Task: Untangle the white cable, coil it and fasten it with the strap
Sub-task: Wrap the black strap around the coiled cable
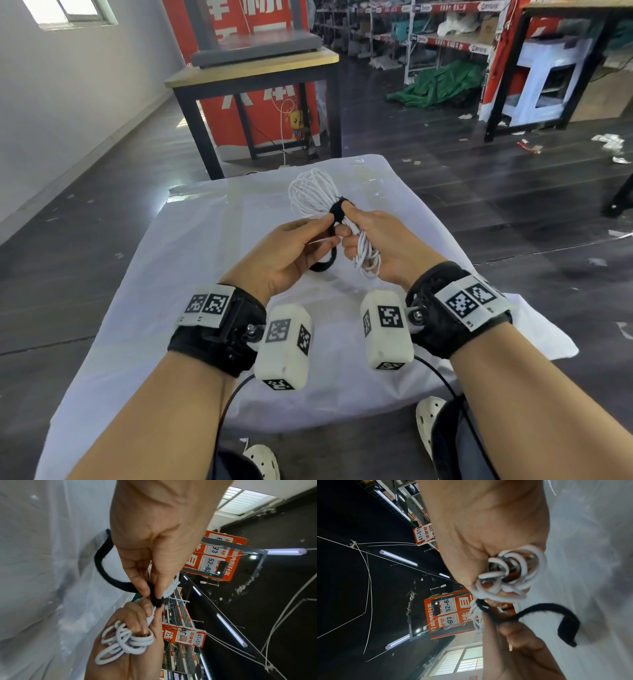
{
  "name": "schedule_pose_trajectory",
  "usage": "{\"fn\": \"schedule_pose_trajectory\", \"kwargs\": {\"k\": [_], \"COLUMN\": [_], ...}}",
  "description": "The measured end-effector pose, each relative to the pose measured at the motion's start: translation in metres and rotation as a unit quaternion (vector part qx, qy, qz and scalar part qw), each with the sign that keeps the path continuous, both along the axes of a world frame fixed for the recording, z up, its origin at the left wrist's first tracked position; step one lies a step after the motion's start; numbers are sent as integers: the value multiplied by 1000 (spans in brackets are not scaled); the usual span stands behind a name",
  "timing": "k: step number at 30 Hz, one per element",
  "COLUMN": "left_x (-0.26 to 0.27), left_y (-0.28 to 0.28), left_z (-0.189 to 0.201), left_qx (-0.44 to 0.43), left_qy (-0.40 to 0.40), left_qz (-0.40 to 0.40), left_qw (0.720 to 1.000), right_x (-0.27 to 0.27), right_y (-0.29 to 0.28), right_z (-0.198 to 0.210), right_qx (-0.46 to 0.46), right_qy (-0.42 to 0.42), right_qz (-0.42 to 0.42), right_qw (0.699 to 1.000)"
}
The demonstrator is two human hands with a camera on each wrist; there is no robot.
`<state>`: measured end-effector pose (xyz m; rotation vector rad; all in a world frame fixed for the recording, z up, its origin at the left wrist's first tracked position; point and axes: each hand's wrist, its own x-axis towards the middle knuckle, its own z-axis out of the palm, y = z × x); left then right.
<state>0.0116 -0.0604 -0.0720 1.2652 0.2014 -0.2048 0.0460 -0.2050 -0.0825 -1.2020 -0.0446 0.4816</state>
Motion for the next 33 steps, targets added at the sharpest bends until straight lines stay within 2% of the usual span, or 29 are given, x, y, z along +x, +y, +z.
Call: {"fn": "schedule_pose_trajectory", "kwargs": {"k": [5, 10, 12, 16, 19, 23, 26, 29, 33], "left_x": [2, -3, -2, 1, 4, 8, 7, 7, 9], "left_y": [2, 1, 5, 17, 23, 25, 26, 29, 30], "left_z": [2, 7, 5, -2, -7, -10, -13, -14, -12], "left_qx": [104, 149, 173, 255, 297, 265, 234, 225, 164], "left_qy": [-32, -12, 0, -5, -49, -122, -146, -145, -104], "left_qz": [-6, -108, -126, -119, -84, -16, -22, -44, -64], "left_qw": [994, 983, 977, 959, 950, 956, 961, 963, 979], "right_x": [1, 0, -1, -3, -5, -7, -8, -8, -5], "right_y": [-3, -2, -4, -5, -4, -8, -8, -5, -3], "right_z": [-1, 3, 5, 6, 10, 15, 13, 9, 5], "right_qx": [-1, 60, 67, 72, 91, 136, 122, 89, 56], "right_qy": [13, 89, 107, 155, 163, 163, 151, 122, 92], "right_qz": [-27, -53, -41, 5, 43, 110, 154, 129, 90], "right_qw": [1000, 993, 991, 985, 981, 971, 969, 980, 990]}}
